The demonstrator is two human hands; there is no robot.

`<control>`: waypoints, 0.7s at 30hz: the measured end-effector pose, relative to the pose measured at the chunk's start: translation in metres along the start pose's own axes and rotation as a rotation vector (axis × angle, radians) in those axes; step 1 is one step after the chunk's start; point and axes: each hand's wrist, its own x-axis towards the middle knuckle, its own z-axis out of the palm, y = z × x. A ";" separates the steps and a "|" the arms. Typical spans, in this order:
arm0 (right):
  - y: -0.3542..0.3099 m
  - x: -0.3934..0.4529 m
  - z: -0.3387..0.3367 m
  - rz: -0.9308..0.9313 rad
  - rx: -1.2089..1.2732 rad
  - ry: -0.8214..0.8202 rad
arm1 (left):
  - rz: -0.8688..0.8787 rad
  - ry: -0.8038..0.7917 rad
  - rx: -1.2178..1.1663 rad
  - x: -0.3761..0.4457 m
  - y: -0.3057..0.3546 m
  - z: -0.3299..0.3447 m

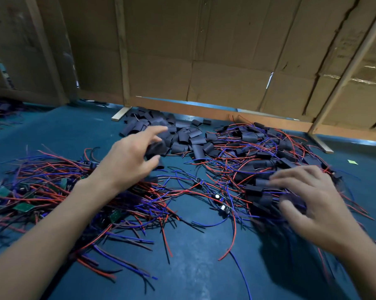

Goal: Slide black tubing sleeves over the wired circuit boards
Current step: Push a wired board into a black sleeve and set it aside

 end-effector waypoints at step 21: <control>-0.039 0.004 0.035 0.195 0.360 -0.025 | 0.260 -0.226 -0.076 -0.014 0.033 0.029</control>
